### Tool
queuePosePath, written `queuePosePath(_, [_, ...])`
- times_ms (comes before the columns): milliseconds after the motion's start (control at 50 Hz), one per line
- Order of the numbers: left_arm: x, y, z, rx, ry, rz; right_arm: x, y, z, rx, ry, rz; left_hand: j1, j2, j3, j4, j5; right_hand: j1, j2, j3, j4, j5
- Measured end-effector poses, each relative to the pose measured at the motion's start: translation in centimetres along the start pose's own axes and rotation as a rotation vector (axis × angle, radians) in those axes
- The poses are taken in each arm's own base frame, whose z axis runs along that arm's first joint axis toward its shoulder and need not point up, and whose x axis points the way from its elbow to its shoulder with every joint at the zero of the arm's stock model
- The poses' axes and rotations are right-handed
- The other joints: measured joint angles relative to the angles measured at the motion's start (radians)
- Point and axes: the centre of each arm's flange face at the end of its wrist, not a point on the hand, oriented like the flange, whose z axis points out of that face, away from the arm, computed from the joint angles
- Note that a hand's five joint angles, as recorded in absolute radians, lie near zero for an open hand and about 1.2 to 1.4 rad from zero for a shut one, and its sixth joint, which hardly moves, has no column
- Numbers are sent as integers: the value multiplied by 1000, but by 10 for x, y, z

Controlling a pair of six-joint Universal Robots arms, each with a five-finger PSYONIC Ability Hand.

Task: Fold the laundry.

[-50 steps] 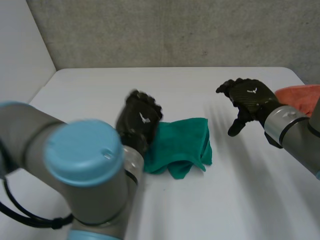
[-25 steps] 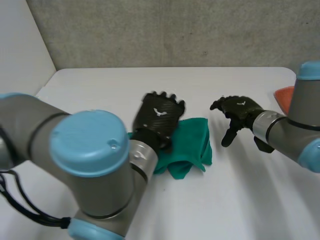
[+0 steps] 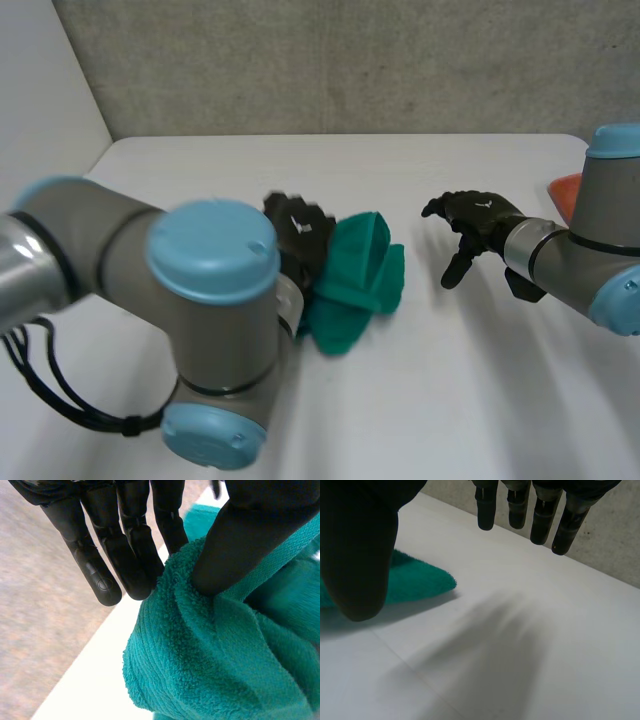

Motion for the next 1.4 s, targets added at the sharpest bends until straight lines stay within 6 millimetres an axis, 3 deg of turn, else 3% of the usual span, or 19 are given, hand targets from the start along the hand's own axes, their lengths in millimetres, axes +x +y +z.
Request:
queuePosePath(80, [-34, -30, -8, 82, -74, -41, -3, 0, -6, -34, -10, 64, 0, 1, 8, 0, 0, 0, 0, 0, 0, 0])
queuePosePath(200, [-62, -59, -21, 177, -120, -78, -11, 7, -14, -116, -51, 246, 0, 1, 9, 0, 0, 0, 0, 0, 0, 0])
queuePosePath(340, [-68, -68, -27, 212, -115, -85, -31, 11, -18, -165, -140, 492, 0, 1, 9, 0, 0, 0, 0, 0, 0, 0])
queuePosePath(420, [-67, -67, -28, 207, -112, -84, -34, 11, -18, -167, -149, 506, 0, 1, 9, 0, 0, 0, 0, 0, 0, 0])
queuePosePath(440, [-67, -66, -27, 204, -112, -84, -62, 11, -17, -163, -232, 588, 0, 1, 9, 1, 0, 0, 0, 0, 0, 0])
queuePosePath(540, [-65, -64, -27, 198, -110, -87, -86, 10, -9, -103, -266, 607, 0, 2, 10, 1, 0, 0, 0, 0, 0, 0])
queuePosePath(560, [-65, -64, -27, 198, -109, -87, -88, 10, -8, -93, -265, 607, 0, 3, 11, 1, 0, 32, 28, 31, 28, 27])
queuePosePath(620, [-65, -64, -28, 196, -110, -89, -93, 9, -2, -52, -251, 601, 0, 3, 12, 1, 0, 420, 449, 447, 432, 417])
queuePosePath(640, [-66, -64, -28, 196, -110, -89, -93, 9, -2, -49, -249, 600, 0, 3, 12, 1, 0, 420, 449, 447, 432, 417])
queuePosePath(660, [-67, -64, -28, 196, -114, -91, -93, 7, 1, -25, -236, 591, 0, 3, 12, 1, 0, 593, 643, 634, 619, 595])
queuePosePath(680, [-67, -64, -28, 196, -114, -91, -93, 7, 1, -25, -236, 591, 0, 3, 12, 1, 0, 593, 643, 634, 619, 595])
queuePosePath(700, [-69, -63, -28, 194, -121, -93, -92, 6, 2, -14, -230, 586, 0, 3, 12, 1, 0, 755, 933, 931, 914, 891])
queuePosePath(760, [-76, -63, -28, 191, -137, -98, -83, -4, 4, 52, -198, 508, 0, 3, 12, 1, 0, 756, 953, 967, 948, 919])
queuePosePath(960, [-129, -46, -27, 156, -263, -188, -20, -76, -24, 306, 42, -120, 37, 4, 12, 4, 22, 763, 953, 975, 955, 922])
queuePosePath(1060, [-149, -29, -19, 123, -312, -258, -12, -103, -37, 382, 103, -236, 38, 6, 15, 4, 28, 769, 953, 975, 956, 925])
queuePosePath(1160, [-157, -12, -9, 105, -295, -311, -16, -119, -48, 430, 105, -256, 38, 6, 15, 4, 28, 770, 953, 975, 956, 925])
queuePosePath(1240, [-158, 0, -2, 87, -272, -330, -20, -115, -47, 412, 88, -250, 38, 6, 15, 4, 28, 769, 953, 975, 956, 925])
queuePosePath(1400, [-154, 59, 15, -80, -247, -340, -57, -46, -40, 111, -84, -256, 38, 6, 15, 5, 28, 769, 953, 975, 956, 925])
